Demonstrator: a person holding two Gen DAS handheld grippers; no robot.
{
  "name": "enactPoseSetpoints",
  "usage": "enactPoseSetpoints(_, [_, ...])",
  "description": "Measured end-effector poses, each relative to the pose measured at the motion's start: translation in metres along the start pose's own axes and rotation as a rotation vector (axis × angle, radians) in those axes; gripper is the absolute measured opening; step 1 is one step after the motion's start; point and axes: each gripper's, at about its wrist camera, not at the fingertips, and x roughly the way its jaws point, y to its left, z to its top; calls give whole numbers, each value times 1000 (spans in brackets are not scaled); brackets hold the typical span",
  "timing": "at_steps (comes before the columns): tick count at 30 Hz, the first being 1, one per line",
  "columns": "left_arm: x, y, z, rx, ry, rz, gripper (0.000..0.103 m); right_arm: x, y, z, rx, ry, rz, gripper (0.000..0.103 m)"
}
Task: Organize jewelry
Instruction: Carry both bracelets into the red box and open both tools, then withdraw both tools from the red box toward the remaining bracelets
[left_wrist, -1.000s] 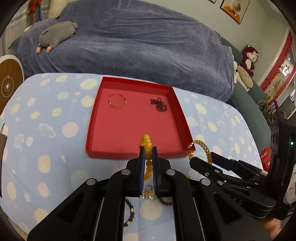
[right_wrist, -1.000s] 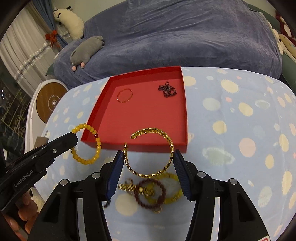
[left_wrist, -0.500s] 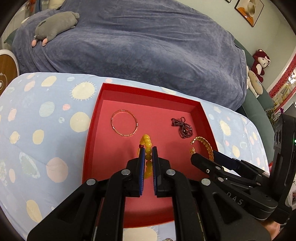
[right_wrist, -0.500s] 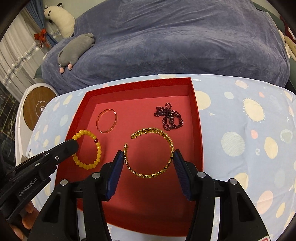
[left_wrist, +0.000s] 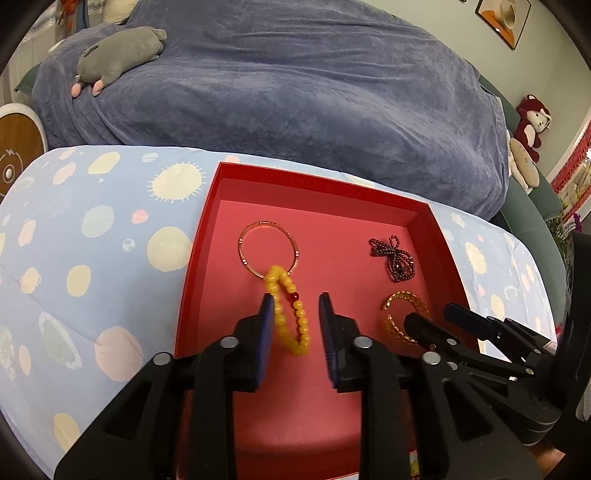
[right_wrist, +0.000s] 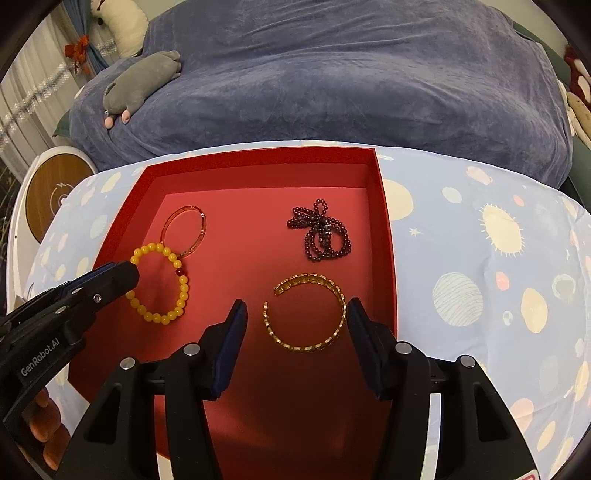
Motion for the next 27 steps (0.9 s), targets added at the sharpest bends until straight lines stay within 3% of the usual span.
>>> enactPoseSetpoints(3, [-12,2,-2,-5,-23,15,37,-14,0,-3,-1,-21,1,54])
enactPoseSetpoints(9, [-43,8,-17,-12,-47,14,38,-48,1,-19,3,-54,5,54])
enactPoseSetpoints(27, [-110,22,-119,-29,6,21,38,-112,7,-129,15,-14,2,54])
